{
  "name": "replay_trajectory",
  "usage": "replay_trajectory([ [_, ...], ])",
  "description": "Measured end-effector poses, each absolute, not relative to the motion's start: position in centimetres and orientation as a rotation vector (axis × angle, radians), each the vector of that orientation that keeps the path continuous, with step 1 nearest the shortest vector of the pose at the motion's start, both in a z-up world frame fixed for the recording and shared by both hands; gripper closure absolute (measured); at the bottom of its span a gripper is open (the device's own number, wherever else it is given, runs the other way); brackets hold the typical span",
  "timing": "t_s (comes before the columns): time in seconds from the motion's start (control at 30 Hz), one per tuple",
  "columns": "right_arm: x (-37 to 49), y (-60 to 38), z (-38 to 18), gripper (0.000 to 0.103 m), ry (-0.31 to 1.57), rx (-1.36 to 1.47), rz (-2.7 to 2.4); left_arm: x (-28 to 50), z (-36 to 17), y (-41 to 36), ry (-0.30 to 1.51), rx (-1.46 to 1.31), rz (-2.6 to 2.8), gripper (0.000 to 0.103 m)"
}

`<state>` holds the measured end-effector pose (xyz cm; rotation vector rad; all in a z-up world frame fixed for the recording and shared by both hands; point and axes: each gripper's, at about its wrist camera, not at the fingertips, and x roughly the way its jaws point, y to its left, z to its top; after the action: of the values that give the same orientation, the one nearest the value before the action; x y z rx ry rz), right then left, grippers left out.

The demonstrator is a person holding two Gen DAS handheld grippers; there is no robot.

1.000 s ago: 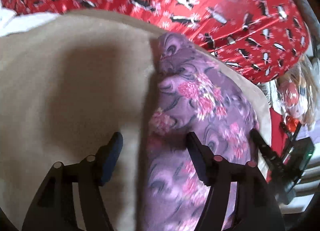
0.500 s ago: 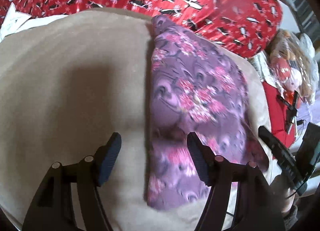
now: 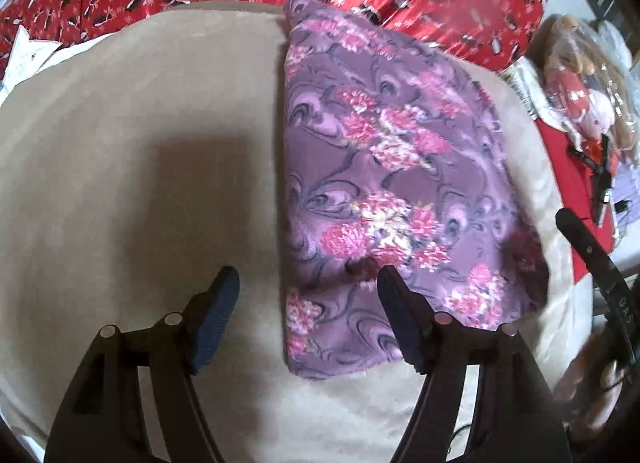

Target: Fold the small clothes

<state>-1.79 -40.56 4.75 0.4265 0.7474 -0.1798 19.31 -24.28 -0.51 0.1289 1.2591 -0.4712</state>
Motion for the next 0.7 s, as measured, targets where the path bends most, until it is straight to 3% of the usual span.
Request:
replay_trajectory([
  [0.03,-1.4,-40.3,4.4,0.095,0.747,0.421,-0.175,19.5,-0.9,-24.5,1.270,0.131,-0.463,0.031],
  [0.07,-0.9,-40.1,4.0,0.100,0.764,0.413,-0.172,19.6,-1.3,-24.6,1.286,0.131,-0.454,0.031],
  [0.2,0.5,-39.7,-0.1,0.103,0.907,0.373,-0.194,20.1,-2.3,-24.5,1.312,0.096,-0.447,0.031],
  [0.3,0.5,-40.3,0.3,0.103,0.893,0.420,-0.196,20.1,-2.3,-24.7,1.302,0.112,-0.452,0.031],
  [0.37,0.4,-40.3,1.5,0.095,0.851,0.425,-0.185,20.2,-2.3,-24.7,1.298,0.112,-0.453,0.031],
  [0.47,-0.2,-39.9,2.5,0.094,0.781,0.417,-0.159,20.0,-2.5,-24.9,1.292,0.116,-0.454,0.031],
  [0.57,0.6,-39.5,-0.1,0.096,0.915,0.377,-0.159,20.0,-2.5,-24.7,1.295,0.122,-0.463,0.030],
  [0.7,0.9,-40.5,1.4,0.095,0.877,0.417,-0.140,21.3,-1.1,-24.2,1.289,0.042,-0.530,0.030],
])
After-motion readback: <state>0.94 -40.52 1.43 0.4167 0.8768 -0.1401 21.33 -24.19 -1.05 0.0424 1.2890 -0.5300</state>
